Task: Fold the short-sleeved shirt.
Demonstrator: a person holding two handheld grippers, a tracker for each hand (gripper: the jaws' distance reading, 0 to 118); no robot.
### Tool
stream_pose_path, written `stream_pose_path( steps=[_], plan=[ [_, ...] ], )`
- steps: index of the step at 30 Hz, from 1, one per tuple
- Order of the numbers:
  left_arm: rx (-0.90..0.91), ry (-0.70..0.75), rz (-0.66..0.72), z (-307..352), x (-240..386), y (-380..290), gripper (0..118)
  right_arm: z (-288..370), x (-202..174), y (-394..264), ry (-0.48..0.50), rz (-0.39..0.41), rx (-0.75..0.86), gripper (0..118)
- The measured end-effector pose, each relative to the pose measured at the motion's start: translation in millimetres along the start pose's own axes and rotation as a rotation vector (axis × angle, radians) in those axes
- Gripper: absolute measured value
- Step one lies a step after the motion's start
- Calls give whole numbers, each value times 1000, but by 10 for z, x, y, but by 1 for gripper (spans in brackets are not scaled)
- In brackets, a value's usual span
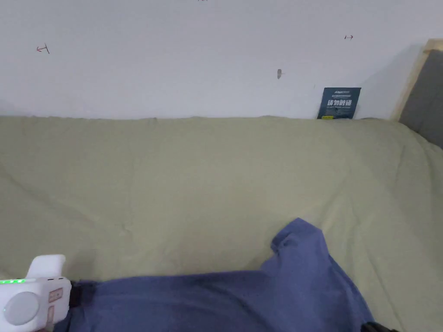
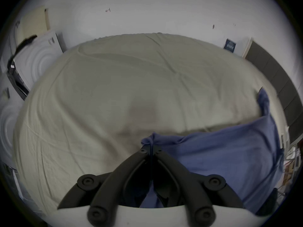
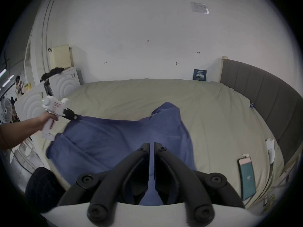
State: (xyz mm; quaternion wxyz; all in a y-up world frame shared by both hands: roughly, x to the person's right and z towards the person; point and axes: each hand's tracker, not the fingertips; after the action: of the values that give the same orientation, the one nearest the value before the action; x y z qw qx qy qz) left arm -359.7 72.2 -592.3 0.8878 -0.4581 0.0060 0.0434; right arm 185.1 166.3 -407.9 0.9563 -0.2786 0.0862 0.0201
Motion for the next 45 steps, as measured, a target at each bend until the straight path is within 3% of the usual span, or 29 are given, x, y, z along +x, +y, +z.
stream_pose_path(
  steps=[6, 7, 9, 10, 13, 16, 20, 21, 22, 24, 25, 26, 27, 30, 33, 42, 45],
  plan=[
    [141, -79, -10, 596, 161, -36, 0, -1192, 613, 404, 23, -11, -195, 18],
    [152, -78, -9, 673, 186, -51, 0, -1425, 705, 451, 2, -17, -213, 30],
    [156, -93, -14, 736, 184, -85, 0, -1850, 855, 540, -46, -13, -265, 40],
    [160, -97, -17, 758, 191, -101, 0, -2085, 926, 548, -46, -2, -277, 52],
    [166, -109, -36, 832, 276, -112, 0, -2551, 1006, 650, -71, -2, -317, 110],
    [159, -115, -39, 816, 283, -105, 0, -2879, 1020, 692, -33, -16, -353, 111],
    [140, -121, -15, 725, 222, -86, 0, -3178, 963, 544, -85, 98, -447, 111],
    [134, -125, -14, 710, 237, -81, 0, -3159, 938, 494, -74, 115, -422, 110],
    [132, -119, -15, 692, 243, -83, 0, -3018, 837, 491, -65, 135, -398, 98],
    [121, -100, -20, 650, 234, -76, 0, -2864, 803, 489, 48, 61, -368, 59],
    [119, -102, -12, 633, 213, -80, 0, -2794, 747, 469, 48, 73, -331, 21],
    [117, -107, -3, 610, 208, -74, 0, -2766, 753, 452, 43, 109, -321, 0],
    [114, -111, 3, 587, 216, -66, 0, -2772, 766, 444, 103, 91, -358, 0],
    [104, -97, -9, 567, 250, -36, 0, -2675, 740, 460, 123, 50, -383, 0],
    [110, -79, -19, 645, 197, -45, 0, -2393, 731, 584, 113, 69, -317, 0],
    [210, -94, 12, 1733, 23, -436, 0, -712, 764, 977, 160, 53, -72, 0],
    [229, -125, 27, 2152, -70, -707, 0, -71, 741, 821, 179, 44, -39, 0]
  ],
)
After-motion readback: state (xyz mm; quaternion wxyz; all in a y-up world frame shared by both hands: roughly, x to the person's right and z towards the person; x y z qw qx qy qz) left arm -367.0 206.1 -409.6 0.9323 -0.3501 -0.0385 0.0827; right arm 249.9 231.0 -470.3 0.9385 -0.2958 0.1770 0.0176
